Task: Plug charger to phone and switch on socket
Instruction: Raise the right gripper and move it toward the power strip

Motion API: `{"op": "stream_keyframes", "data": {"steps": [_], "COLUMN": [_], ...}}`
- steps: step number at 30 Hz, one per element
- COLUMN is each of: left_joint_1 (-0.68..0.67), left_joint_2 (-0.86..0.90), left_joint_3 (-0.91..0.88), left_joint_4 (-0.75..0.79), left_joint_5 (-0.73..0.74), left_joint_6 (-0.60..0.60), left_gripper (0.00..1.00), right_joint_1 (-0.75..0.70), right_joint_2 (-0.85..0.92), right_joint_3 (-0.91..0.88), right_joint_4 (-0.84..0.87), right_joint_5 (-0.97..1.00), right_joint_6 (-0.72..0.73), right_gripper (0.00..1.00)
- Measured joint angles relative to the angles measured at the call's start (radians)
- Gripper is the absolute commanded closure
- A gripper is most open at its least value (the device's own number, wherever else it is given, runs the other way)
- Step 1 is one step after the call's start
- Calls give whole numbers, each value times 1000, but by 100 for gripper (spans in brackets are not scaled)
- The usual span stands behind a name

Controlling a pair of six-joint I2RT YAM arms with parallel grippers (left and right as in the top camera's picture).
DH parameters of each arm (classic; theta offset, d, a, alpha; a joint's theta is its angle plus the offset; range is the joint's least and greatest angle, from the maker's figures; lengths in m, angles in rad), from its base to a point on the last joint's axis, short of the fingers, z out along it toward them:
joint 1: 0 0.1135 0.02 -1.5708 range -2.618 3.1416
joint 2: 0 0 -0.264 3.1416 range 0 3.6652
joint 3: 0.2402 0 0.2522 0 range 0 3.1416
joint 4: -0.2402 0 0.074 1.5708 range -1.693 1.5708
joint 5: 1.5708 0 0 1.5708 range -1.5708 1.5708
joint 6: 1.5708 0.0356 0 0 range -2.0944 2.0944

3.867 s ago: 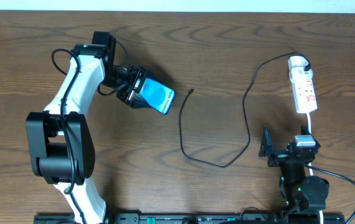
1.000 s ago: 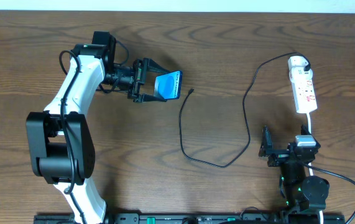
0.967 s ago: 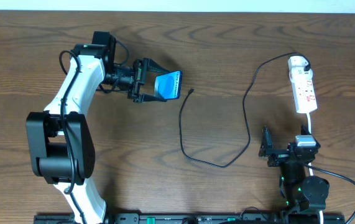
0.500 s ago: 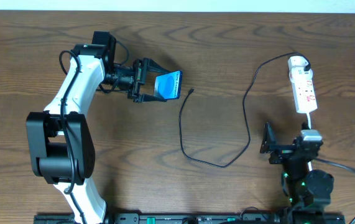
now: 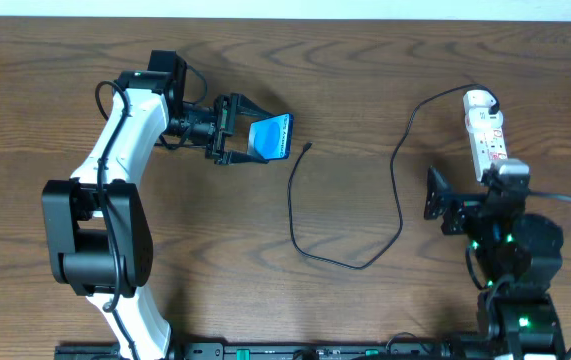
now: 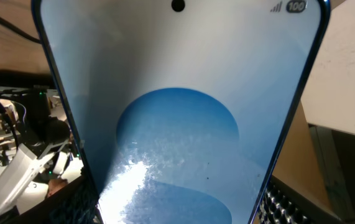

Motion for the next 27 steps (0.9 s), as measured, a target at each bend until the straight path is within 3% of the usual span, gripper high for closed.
{"op": "stream_keyframes", "data": {"steps": [12, 27], "left_joint_1": [0, 0], "left_joint_2": [0, 0], "left_joint_3": [0, 0], "left_joint_4": [0, 0], "left_joint_5": [0, 0], "left_joint_6": [0, 0], "left_gripper": [35, 35], "right_joint_1": [-7, -150], "right_joint_2": [140, 415], "right_joint_3": [186, 368], "right_joint_4": [-71, -188], "right_joint_5": [-85, -444], "right_joint_6": [0, 51], "right_gripper": [1, 1]}}
